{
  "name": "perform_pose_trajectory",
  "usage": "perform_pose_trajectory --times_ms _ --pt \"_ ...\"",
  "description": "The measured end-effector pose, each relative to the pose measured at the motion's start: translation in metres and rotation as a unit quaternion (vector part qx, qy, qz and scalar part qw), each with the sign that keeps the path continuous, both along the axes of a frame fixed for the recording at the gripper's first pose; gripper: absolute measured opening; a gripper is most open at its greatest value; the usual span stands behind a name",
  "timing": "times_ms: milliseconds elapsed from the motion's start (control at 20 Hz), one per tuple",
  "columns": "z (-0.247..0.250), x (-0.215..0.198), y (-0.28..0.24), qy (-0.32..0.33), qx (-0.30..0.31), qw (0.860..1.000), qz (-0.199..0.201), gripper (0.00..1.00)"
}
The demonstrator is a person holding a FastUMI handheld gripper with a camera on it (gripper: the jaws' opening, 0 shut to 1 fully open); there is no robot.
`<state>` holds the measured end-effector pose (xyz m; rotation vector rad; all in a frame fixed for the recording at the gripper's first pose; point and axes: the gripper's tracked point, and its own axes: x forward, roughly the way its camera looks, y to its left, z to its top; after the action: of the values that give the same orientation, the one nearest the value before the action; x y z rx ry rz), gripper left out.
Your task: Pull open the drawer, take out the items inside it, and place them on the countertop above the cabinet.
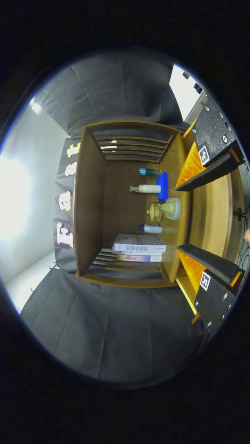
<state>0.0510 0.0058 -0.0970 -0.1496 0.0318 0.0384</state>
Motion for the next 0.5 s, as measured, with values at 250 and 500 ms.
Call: perform_pose_trajectory --times_ms 250,500 --pt "-0.045 -0.035 -0.006 0.026 0.046 0.999 -0.007 0.95" --pt "-0.088 -0.043 -0.006 0.052 0.032 0.998 -0.012 0.94"
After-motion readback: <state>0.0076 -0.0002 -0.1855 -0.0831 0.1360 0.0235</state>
